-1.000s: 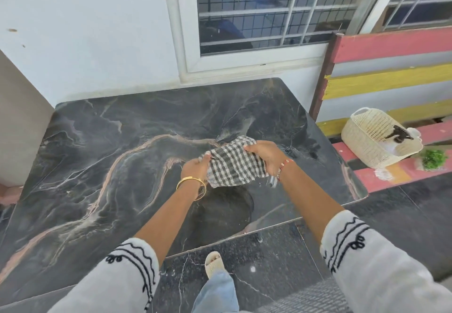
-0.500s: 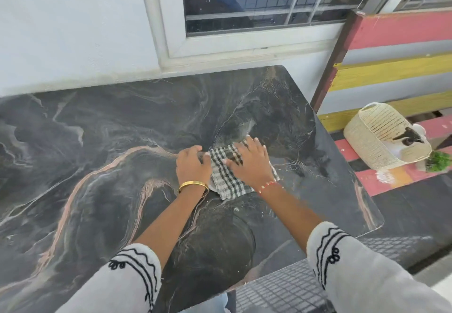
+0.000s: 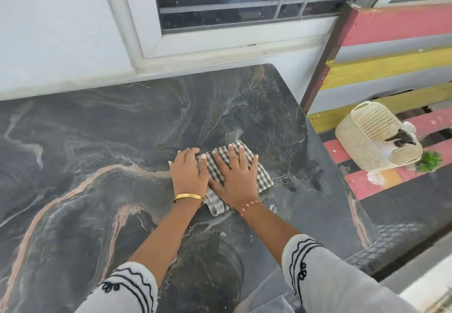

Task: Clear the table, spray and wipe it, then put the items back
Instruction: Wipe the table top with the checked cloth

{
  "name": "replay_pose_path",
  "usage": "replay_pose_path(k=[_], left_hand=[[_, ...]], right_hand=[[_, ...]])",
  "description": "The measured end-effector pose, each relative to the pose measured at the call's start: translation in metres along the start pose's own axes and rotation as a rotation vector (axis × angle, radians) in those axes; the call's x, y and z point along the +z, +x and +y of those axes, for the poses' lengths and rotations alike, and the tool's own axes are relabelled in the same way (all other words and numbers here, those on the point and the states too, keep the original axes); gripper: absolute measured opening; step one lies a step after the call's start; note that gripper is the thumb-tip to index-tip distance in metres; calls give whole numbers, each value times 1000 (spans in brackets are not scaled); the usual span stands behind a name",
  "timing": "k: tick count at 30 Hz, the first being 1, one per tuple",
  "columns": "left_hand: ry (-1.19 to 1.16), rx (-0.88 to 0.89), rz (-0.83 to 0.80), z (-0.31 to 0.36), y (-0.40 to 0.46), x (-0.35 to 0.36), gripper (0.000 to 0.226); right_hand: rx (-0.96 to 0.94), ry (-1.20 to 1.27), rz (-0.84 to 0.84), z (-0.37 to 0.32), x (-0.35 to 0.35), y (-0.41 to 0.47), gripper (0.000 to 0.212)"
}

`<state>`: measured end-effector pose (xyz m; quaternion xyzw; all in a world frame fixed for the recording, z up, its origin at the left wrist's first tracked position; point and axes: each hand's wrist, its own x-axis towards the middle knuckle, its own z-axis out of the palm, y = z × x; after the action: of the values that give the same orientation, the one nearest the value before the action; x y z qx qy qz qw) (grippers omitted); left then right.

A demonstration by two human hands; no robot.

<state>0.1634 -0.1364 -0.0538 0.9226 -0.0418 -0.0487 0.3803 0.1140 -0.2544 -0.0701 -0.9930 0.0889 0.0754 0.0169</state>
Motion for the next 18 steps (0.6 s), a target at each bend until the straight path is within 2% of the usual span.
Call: replay_pose_path(k=[2, 5, 11, 15, 18], left_hand=[[14, 9, 8, 0, 4, 2, 50], [35, 9, 4, 3, 5, 8, 40], [105, 92, -44, 27, 3, 37, 64], [145, 181, -46, 61, 7, 58, 63], [174, 215, -57, 82, 12, 75, 65]], right_hand=[[8, 21, 13, 12, -2, 18, 74], [33, 21, 56, 32, -5, 41, 75], [66, 55, 94, 59, -7, 60, 77], [57, 63, 79, 85, -7, 59, 79], [148, 67, 102, 138, -8, 60, 80]])
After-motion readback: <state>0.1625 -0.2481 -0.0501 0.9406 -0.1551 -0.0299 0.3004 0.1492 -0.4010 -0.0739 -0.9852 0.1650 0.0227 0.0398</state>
